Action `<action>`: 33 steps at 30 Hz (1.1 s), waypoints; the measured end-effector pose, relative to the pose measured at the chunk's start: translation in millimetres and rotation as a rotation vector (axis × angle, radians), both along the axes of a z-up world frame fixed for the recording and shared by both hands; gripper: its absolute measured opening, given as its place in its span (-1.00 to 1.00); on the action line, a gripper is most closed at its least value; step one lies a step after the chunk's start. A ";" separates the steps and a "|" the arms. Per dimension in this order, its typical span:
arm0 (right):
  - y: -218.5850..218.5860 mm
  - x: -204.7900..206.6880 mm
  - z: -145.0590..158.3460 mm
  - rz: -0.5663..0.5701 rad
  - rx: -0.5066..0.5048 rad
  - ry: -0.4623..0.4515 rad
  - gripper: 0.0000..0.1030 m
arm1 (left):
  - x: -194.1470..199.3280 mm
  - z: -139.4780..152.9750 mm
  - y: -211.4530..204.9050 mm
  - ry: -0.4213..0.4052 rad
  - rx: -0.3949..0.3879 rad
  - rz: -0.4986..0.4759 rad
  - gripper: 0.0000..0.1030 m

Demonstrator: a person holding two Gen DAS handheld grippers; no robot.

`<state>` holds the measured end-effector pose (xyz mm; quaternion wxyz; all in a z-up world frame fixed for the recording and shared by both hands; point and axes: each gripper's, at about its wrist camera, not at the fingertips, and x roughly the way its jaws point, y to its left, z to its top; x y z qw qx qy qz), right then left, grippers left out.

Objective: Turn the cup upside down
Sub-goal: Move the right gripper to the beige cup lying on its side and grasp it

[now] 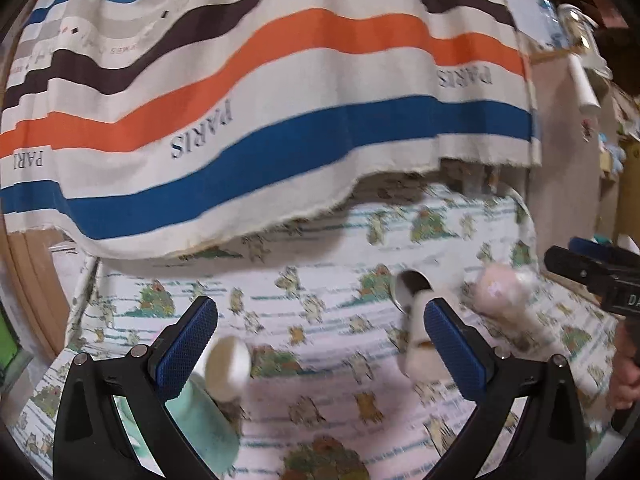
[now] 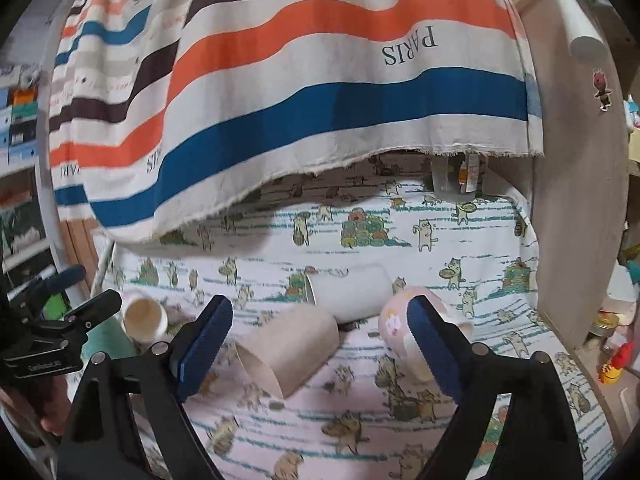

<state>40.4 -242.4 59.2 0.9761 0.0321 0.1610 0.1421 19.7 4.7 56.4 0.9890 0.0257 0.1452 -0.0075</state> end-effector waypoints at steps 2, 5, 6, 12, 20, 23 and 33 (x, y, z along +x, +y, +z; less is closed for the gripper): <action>4.8 6.9 3.3 -0.006 0.005 0.011 0.75 | 5.8 5.0 7.6 -0.009 -0.025 -0.009 1.00; 16.4 19.0 5.4 -0.004 0.001 0.036 0.75 | 11.0 10.1 14.1 -0.054 -0.039 -0.007 1.00; 20.7 23.1 4.3 -0.018 0.000 0.049 0.75 | 12.8 10.0 15.1 -0.078 -0.030 0.008 1.00; 46.0 47.1 -15.9 -0.162 0.006 0.206 0.75 | 21.3 -6.7 21.9 -0.086 -0.036 0.047 1.00; 53.9 92.9 -33.6 -0.144 0.028 0.329 0.75 | 30.2 -13.9 39.1 -0.015 -0.094 0.138 1.00; 63.0 102.6 -40.3 -0.119 0.014 0.377 0.75 | 33.6 -18.6 47.2 0.003 -0.115 0.172 1.00; 84.7 125.1 -70.6 -0.288 0.006 0.482 0.75 | 35.6 -25.5 38.5 0.000 -0.049 0.202 0.99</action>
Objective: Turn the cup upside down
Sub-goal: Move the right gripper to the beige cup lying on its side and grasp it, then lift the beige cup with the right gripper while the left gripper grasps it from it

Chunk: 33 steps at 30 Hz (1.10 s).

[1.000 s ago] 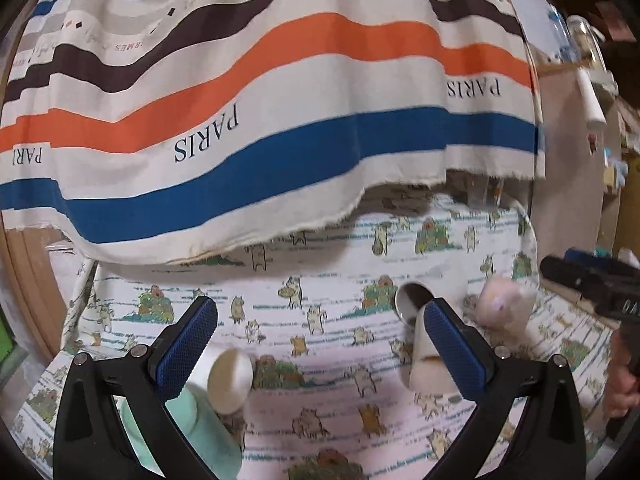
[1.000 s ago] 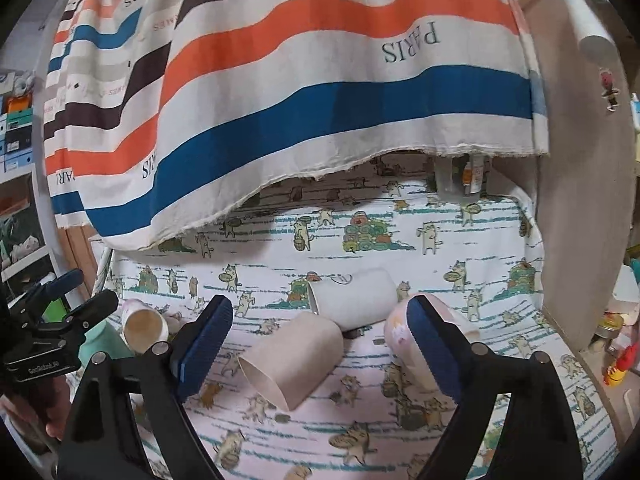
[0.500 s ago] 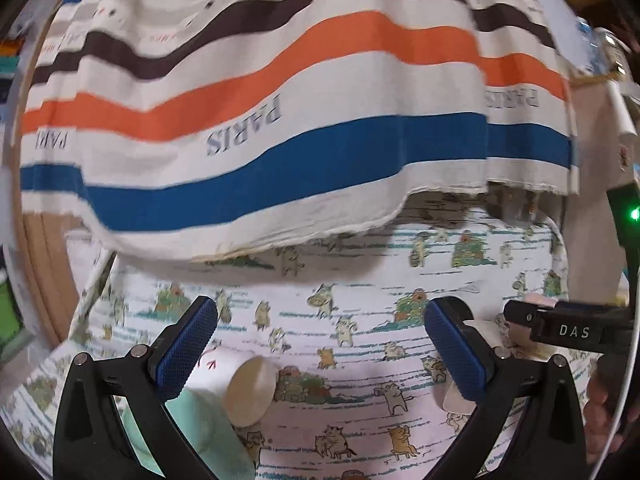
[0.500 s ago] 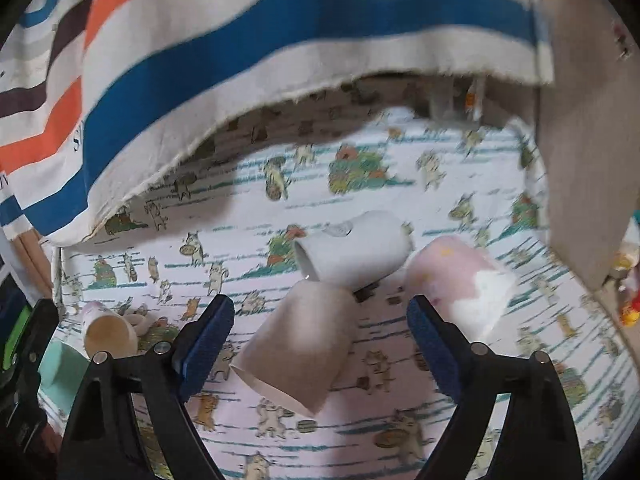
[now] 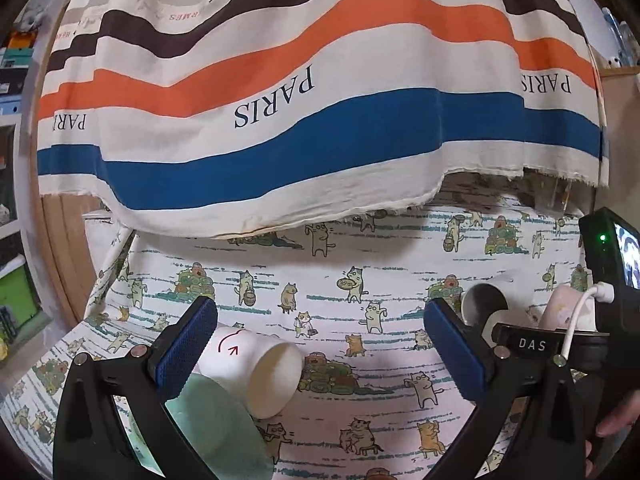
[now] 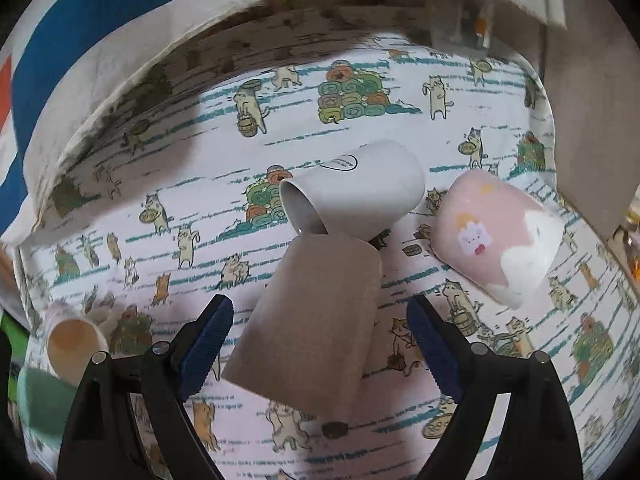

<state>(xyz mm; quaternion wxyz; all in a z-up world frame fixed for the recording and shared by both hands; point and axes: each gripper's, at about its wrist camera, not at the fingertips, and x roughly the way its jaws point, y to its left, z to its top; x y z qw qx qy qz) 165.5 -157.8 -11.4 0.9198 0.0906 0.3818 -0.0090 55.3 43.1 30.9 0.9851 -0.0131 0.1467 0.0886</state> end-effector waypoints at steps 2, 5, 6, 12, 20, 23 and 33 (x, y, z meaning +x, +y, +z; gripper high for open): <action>2.5 2.0 -1.1 0.011 -0.005 0.005 0.75 | 1.5 -0.2 3.3 0.010 -0.016 0.000 0.99; 7.4 5.7 -5.6 0.037 -0.012 0.033 0.72 | 3.8 -0.5 12.3 0.029 -0.070 -0.002 0.99; 9.3 7.3 -7.8 0.047 -0.012 0.048 0.68 | 3.9 -0.3 14.7 0.030 -0.079 0.003 0.99; 21.2 10.2 -11.7 0.058 -0.115 0.054 0.46 | 3.9 -0.7 17.0 0.032 -0.072 0.030 0.99; 24.0 -12.5 -1.1 0.192 -0.139 0.029 0.39 | 1.2 3.9 16.8 0.103 -0.116 -0.020 0.99; 21.3 -32.8 2.5 0.251 -0.106 0.028 0.38 | -9.5 9.9 22.0 0.127 -0.140 -0.025 0.99; 14.2 -107.2 6.6 0.378 0.012 0.007 0.35 | -69.3 7.9 24.7 0.145 -0.109 -0.035 0.99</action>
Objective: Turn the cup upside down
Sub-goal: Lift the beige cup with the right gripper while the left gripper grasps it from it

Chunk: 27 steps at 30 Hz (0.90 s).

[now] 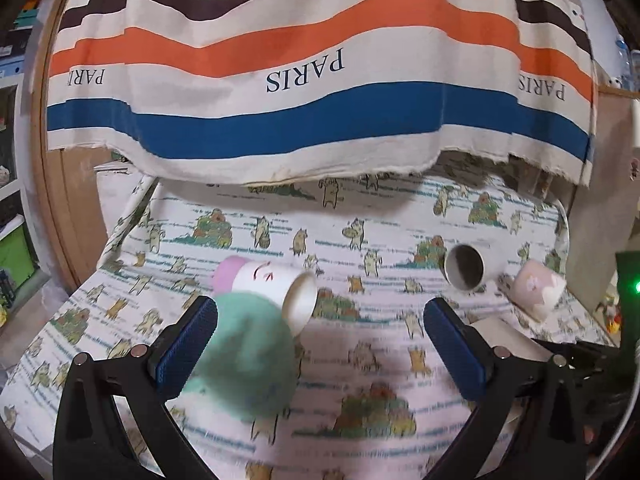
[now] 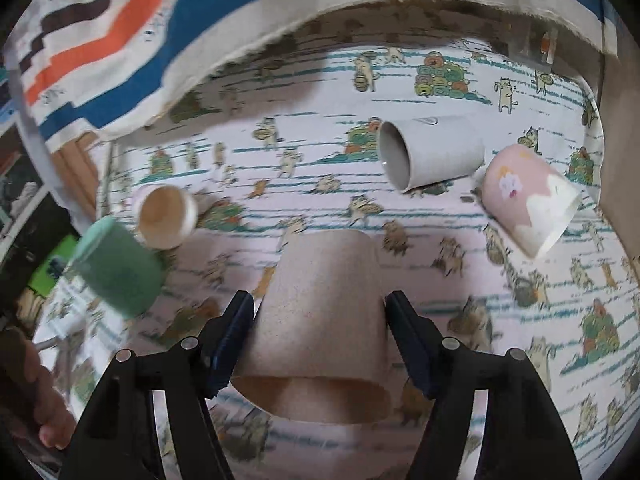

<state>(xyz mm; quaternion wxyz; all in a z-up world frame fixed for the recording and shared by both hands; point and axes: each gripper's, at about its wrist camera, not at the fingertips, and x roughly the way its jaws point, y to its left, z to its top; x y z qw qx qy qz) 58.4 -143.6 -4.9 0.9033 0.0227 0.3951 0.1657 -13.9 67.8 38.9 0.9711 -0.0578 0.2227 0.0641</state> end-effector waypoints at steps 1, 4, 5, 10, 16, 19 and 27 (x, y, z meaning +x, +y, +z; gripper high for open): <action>0.2 -5.4 0.1 0.005 0.010 0.001 0.35 | -6.2 -0.5 -0.6 -0.003 0.004 0.000 0.99; 5.6 -24.7 0.0 0.031 0.031 0.007 0.34 | -21.9 1.0 -3.8 -0.022 0.020 -0.006 0.99; 7.2 -28.2 0.2 0.035 0.031 0.005 0.34 | -25.2 2.3 -4.8 -0.027 0.023 -0.010 0.99; 28.9 -55.4 0.0 0.089 -0.019 -0.028 0.31 | -35.3 5.6 -14.3 -0.072 0.098 -0.020 0.99; 24.8 -60.5 0.0 0.092 -0.006 -0.049 0.34 | -31.4 -3.6 -1.3 -0.012 0.030 -0.035 0.99; 6.2 -61.8 3.2 0.064 0.027 -0.069 0.35 | -33.9 -6.7 -1.5 -0.005 0.038 -0.028 0.99; -54.9 -68.0 27.8 -0.099 0.024 -0.216 0.36 | -20.9 -16.4 -20.7 0.096 -0.063 -0.127 0.99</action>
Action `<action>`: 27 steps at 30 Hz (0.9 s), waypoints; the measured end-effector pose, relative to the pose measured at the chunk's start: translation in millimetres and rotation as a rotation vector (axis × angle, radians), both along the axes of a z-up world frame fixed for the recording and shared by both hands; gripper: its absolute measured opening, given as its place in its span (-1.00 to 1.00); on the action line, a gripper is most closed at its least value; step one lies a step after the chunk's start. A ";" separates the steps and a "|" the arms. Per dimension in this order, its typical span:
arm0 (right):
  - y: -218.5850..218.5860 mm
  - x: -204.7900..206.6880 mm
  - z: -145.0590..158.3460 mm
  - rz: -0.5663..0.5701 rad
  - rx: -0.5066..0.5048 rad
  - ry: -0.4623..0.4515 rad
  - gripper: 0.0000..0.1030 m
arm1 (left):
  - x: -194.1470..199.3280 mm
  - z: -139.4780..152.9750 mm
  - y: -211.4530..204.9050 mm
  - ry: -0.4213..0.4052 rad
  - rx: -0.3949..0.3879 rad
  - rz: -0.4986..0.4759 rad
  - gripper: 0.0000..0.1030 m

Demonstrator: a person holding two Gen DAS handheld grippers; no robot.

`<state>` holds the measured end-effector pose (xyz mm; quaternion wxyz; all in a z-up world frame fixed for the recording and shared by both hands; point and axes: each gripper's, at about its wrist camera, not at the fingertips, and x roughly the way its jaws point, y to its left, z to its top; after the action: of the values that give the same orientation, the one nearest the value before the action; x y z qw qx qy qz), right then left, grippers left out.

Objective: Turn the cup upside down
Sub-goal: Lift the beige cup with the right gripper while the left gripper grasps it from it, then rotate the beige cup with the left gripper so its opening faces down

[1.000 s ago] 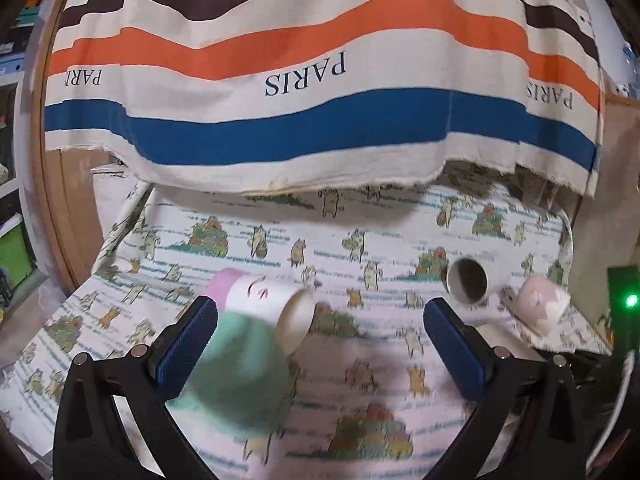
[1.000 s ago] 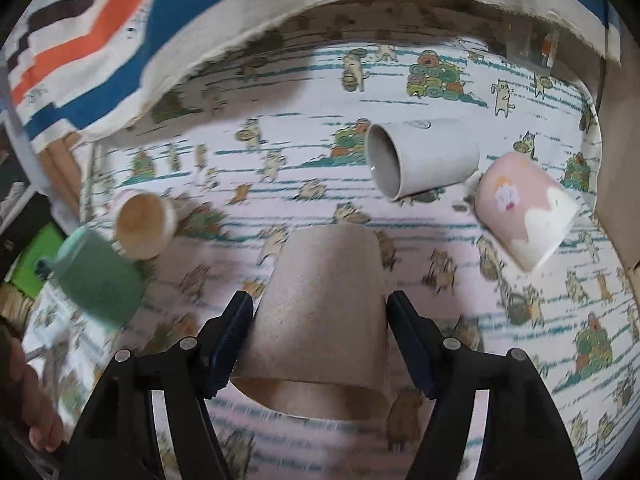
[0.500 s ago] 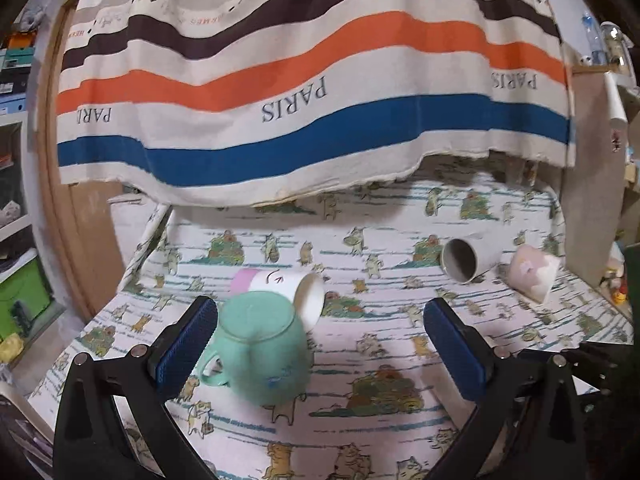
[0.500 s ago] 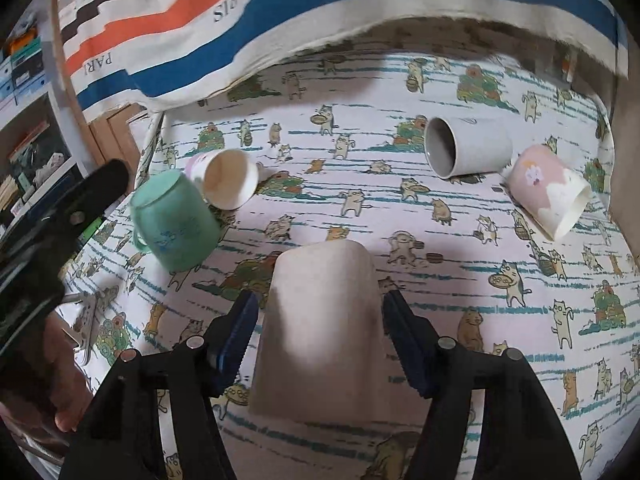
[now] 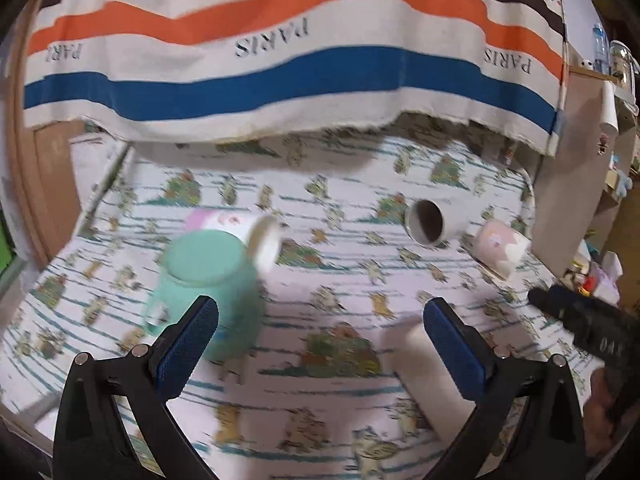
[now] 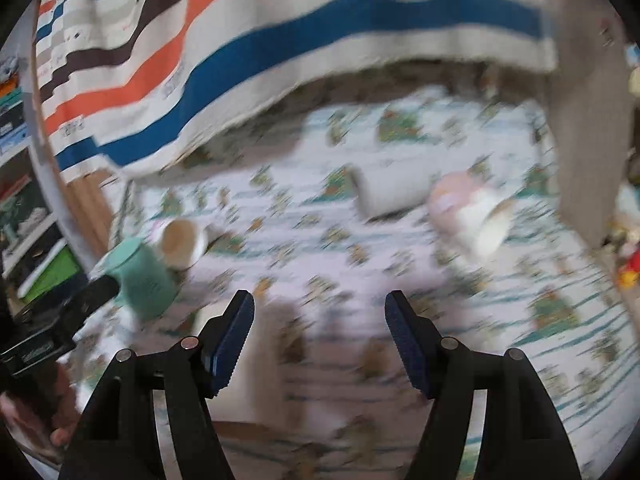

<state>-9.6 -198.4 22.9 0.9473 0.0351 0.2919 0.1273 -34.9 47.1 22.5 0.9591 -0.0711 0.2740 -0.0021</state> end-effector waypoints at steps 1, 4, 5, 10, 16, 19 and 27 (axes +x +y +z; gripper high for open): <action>-5.4 -0.9 1.6 -0.018 -0.009 -0.020 0.37 | 0.3 -0.2 -6.0 0.003 0.005 -0.003 0.99; -21.0 -2.2 2.5 -0.046 -0.014 -0.052 0.38 | 5.6 1.1 -22.9 0.030 0.017 0.011 0.99; -24.7 -2.6 0.4 -0.043 -0.018 -0.058 0.38 | 8.6 1.8 -27.4 0.041 0.008 0.019 0.98; -27.0 -5.3 -11.3 -0.038 -0.039 -0.048 0.38 | 24.3 3.1 -52.7 0.120 -0.074 0.012 0.98; -36.0 -8.7 -15.5 -0.054 -0.045 -0.057 0.39 | 33.7 -1.2 -87.0 0.151 -0.064 -0.019 0.99; -45.4 -6.5 -15.2 -0.072 -0.029 -0.047 0.39 | 43.1 -11.5 -101.7 0.183 -0.013 0.008 0.93; -40.5 -20.5 -13.9 -0.083 -0.142 -0.117 0.39 | 56.8 -27.0 -101.6 0.246 -0.054 0.021 0.92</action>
<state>-30.2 -238.9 9.0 0.9673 -0.0275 0.2426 0.0687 21.9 -54.4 -4.5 0.9160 -0.0994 0.3887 0.0096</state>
